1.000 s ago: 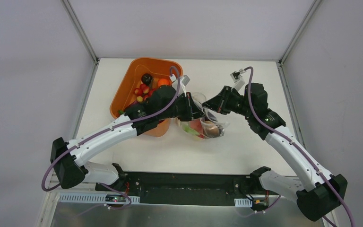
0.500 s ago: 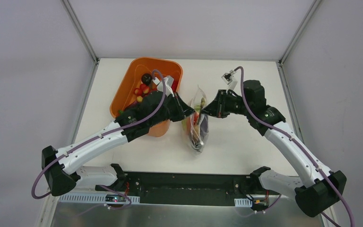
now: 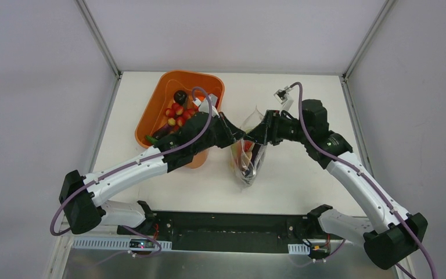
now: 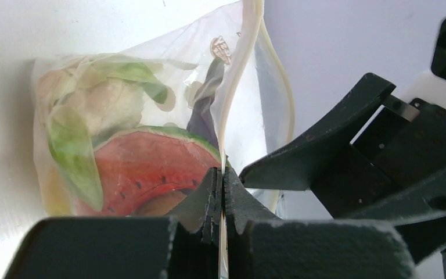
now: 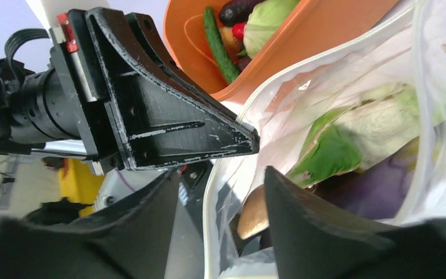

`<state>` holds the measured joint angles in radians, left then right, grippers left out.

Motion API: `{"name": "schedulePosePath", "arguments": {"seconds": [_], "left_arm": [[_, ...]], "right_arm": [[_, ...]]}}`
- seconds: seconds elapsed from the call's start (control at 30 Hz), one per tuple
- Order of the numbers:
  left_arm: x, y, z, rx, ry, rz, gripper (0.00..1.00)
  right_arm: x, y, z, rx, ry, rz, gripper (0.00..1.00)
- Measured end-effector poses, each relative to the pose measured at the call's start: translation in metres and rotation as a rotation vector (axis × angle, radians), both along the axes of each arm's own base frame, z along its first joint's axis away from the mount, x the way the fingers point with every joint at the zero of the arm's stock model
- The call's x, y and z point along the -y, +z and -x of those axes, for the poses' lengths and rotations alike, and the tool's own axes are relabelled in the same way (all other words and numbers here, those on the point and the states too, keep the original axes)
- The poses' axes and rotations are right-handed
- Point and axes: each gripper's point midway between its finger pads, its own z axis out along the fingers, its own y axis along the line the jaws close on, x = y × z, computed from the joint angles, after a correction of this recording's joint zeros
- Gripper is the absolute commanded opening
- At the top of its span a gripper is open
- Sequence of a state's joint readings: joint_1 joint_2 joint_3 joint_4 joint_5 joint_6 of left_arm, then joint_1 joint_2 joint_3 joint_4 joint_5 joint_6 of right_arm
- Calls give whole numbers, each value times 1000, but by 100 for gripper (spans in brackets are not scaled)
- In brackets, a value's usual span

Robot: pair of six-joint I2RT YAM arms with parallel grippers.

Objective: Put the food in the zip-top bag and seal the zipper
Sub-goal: Adjust the zipper food storage bag at the center of the board, then zip the zipper food storage bag at the center of the board.

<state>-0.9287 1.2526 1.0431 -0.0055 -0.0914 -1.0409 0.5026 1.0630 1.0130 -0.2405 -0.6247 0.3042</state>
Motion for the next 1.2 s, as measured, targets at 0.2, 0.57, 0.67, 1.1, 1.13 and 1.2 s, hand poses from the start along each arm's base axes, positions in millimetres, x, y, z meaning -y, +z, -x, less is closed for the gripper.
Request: {"name": "schedulePosePath", "arguments": {"seconds": [0.2, 0.57, 0.67, 1.1, 1.13, 1.2], "left_arm": [[-2, 2, -9, -3, 44, 40, 0], [-10, -2, -20, -24, 90, 58, 0], [-10, -1, -20, -23, 91, 64, 0], [-10, 0, -22, -18, 99, 70, 0], [-11, 0, -23, -18, 99, 71, 0], [-11, 0, -23, -18, 99, 71, 0]], "right_arm": [[14, 17, 4, 69, -74, -2, 79], [74, 51, 38, 312, -295, -40, 79], [77, 21, 36, 268, -307, 4, 79], [68, -33, 57, 358, -202, -95, 78], [66, -27, 57, 381, -192, -110, 77], [64, -20, 57, 417, -180, -132, 72]]}}
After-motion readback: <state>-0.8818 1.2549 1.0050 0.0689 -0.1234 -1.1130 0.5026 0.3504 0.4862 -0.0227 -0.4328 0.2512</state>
